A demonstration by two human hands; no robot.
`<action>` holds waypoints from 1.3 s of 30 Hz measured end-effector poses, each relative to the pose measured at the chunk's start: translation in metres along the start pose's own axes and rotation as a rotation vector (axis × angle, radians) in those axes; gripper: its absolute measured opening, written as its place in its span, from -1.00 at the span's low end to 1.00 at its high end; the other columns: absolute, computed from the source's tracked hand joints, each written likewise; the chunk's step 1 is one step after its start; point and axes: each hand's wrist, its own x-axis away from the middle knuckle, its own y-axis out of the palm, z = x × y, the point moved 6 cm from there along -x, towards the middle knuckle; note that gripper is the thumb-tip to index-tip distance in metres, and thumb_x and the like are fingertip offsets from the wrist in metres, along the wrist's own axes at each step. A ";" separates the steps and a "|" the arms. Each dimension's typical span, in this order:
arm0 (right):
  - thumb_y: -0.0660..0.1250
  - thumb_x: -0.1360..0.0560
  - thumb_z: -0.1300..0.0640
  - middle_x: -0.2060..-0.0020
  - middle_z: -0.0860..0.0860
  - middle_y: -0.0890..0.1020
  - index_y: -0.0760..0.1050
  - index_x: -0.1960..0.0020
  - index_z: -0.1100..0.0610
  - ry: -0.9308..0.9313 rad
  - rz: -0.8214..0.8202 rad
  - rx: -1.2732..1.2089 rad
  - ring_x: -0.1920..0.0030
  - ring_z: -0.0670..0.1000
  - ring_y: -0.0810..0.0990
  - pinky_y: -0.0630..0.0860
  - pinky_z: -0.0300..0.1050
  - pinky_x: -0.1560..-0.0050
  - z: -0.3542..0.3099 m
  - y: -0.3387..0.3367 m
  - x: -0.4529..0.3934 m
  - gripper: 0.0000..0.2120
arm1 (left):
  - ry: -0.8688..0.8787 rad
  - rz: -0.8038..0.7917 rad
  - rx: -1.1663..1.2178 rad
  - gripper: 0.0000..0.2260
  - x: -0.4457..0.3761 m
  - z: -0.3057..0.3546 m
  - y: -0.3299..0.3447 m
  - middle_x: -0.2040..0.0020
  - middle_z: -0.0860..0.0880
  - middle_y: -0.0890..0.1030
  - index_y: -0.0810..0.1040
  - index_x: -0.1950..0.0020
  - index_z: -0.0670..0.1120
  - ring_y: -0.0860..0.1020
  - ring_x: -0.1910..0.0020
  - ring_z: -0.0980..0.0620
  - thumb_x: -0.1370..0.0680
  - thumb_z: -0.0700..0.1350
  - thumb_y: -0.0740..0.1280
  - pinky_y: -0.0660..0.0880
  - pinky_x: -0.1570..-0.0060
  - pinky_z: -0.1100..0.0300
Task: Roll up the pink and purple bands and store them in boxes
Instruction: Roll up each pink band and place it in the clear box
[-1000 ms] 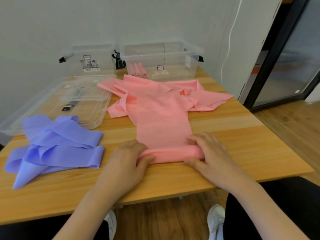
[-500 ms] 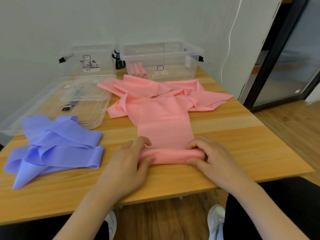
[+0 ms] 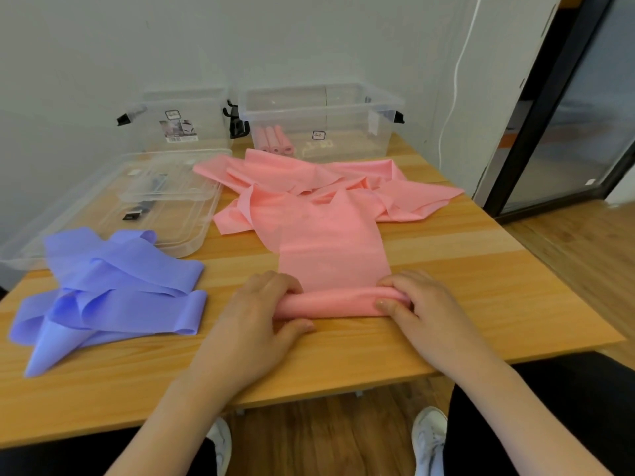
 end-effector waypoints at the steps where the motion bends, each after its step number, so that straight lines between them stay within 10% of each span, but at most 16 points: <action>1: 0.30 -0.48 0.04 0.11 -0.36 0.39 0.41 -0.01 -0.14 -0.003 0.003 0.010 -0.02 -0.22 0.34 0.29 -0.10 -0.22 0.000 0.000 0.000 -0.86 | 0.001 -0.010 -0.010 -0.71 -0.001 -0.001 0.001 0.05 0.15 0.50 0.47 -0.03 0.07 0.45 0.06 0.13 -0.39 0.16 0.29 0.28 0.08 0.47; 28: 0.36 -0.43 -0.01 0.04 -0.36 0.33 0.36 -0.10 -0.15 -0.037 0.043 0.057 -0.09 -0.26 0.24 0.16 -0.20 -0.20 -0.002 -0.003 0.003 -0.71 | -0.040 -0.021 0.030 -0.87 -0.004 0.001 -0.002 0.22 0.19 0.51 0.54 0.00 -0.01 0.47 0.20 0.26 -0.48 -0.04 0.38 0.32 0.20 0.49; 39: 0.37 -0.43 0.02 0.10 -0.42 0.30 0.42 -0.12 -0.11 -0.028 0.056 0.048 -0.03 -0.31 0.22 0.14 -0.18 -0.20 -0.002 -0.005 0.002 -0.71 | -0.005 -0.035 -0.033 -0.65 -0.003 -0.004 0.001 0.12 0.18 0.46 0.49 0.05 0.06 0.36 0.09 0.20 -0.34 0.27 0.22 0.28 0.09 0.45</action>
